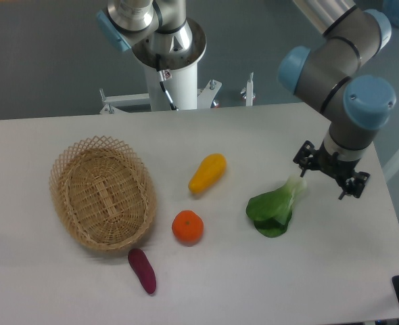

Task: Pick up the green vegetable from the table
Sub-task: 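Move the open gripper over the green bok choy's stem end, then lower the gripper onto the bok choy and close around it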

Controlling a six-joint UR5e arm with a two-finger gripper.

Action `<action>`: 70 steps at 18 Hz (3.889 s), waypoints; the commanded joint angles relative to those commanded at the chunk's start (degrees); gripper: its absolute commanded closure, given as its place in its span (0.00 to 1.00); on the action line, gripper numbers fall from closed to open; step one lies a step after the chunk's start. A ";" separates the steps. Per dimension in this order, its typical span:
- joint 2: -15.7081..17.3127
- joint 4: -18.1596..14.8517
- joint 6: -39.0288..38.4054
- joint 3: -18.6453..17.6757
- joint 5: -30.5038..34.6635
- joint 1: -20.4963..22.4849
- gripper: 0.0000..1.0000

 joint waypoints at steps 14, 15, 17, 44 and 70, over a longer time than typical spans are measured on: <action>-0.88 0.18 -2.29 -3.60 0.09 -1.05 0.00; -0.53 0.18 -2.29 -4.30 0.09 -1.23 0.00; -0.26 0.70 -2.11 -5.01 0.17 -2.02 0.00; -2.81 7.91 -0.62 -8.26 0.09 -1.50 0.00; -2.11 8.79 -4.40 -7.65 1.93 -2.11 0.81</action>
